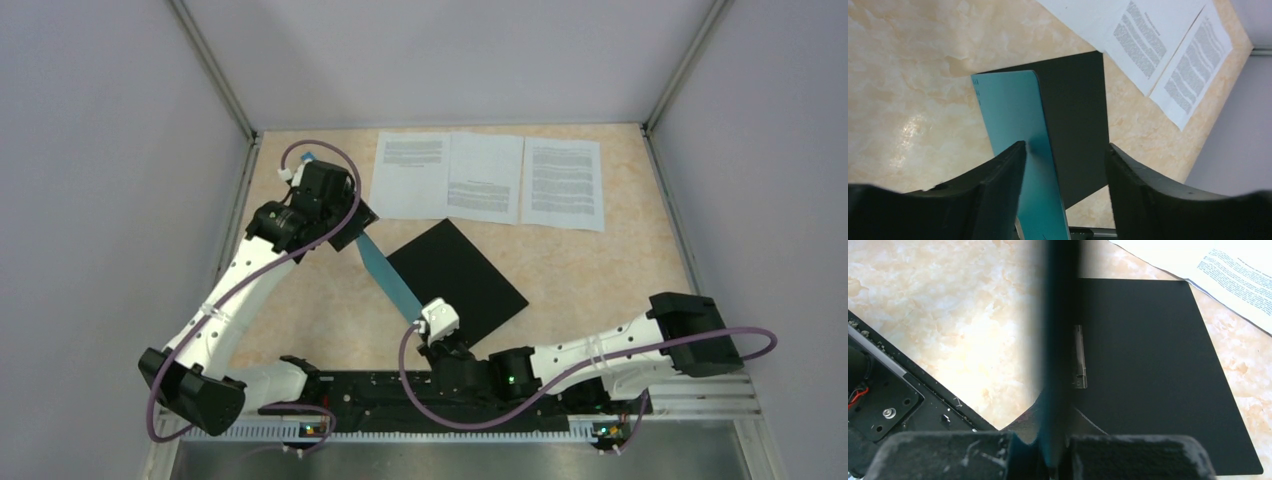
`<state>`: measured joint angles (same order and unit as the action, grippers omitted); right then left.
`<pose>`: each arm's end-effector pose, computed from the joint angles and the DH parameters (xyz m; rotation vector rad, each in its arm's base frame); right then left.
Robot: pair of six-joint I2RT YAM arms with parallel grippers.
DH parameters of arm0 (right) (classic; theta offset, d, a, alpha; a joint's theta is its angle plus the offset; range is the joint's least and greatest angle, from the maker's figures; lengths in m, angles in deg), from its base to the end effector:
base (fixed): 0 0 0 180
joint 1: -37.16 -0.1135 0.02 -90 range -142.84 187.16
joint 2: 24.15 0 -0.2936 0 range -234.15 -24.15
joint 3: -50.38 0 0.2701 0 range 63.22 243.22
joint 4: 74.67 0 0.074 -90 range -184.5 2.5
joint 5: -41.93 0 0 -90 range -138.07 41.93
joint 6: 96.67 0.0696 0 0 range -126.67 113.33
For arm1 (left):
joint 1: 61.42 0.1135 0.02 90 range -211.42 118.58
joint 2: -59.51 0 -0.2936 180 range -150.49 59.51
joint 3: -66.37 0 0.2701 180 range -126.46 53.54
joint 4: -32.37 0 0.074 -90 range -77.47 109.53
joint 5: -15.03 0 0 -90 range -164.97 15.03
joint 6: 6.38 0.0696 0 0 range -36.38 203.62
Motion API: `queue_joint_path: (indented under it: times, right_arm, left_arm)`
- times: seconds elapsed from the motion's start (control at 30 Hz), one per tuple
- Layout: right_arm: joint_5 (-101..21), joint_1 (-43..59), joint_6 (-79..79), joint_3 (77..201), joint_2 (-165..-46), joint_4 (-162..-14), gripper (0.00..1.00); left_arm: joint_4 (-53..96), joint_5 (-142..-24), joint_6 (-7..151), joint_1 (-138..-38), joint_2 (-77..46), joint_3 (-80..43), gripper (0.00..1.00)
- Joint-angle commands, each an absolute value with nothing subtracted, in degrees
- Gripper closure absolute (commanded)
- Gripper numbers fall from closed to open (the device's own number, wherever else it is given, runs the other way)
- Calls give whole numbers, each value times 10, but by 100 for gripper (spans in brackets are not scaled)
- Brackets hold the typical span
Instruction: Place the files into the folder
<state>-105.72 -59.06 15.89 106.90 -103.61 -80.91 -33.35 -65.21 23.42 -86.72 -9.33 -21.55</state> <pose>0.0246 0.3167 0.2426 -0.6012 1.7529 0.3966 0.2466 -0.1035 0.3719 -0.8070 2.2923 -0.5032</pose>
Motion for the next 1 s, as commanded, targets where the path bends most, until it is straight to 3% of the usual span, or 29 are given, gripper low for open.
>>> queue_joint_path:
  times: [0.0,0.07,0.1,0.17,0.23,0.3,0.37,0.5,0.7,0.97]
  right_arm:
    - [-1074,-599,158,1105,-1036,-827,100]
    - [-1072,-598,162,1111,-1036,-840,99]
    - [-1068,-598,164,1114,-1036,-850,90]
    - [-1048,-598,168,1124,-1028,-873,54]
    - [-1003,-599,163,1134,-1004,-909,26]
    - [-948,-598,162,1151,-974,-946,12]
    - [-897,-599,166,1165,-940,-979,4]
    - [-843,-598,188,1194,-888,-1033,1]
    - [-861,-567,230,1208,-864,-1069,1]
    - [-688,-330,313,1144,-855,-1093,1]
  left_arm:
    - [-351,-626,235,-871,-83,-191,50]
    - [-354,-617,245,-871,-80,-189,63]
    - [-354,-612,255,-871,-78,-187,71]
    - [-349,-610,284,-871,-76,-190,87]
    - [-344,-618,318,-871,-78,-196,100]
    - [-315,-655,370,-871,-79,-190,100]
    - [-282,-691,399,-871,-79,-177,100]
    - [-213,-796,457,-871,-81,-149,100]
    - [-204,-841,509,-867,-97,-163,100]
    - [-120,-786,464,-866,-102,-118,100]
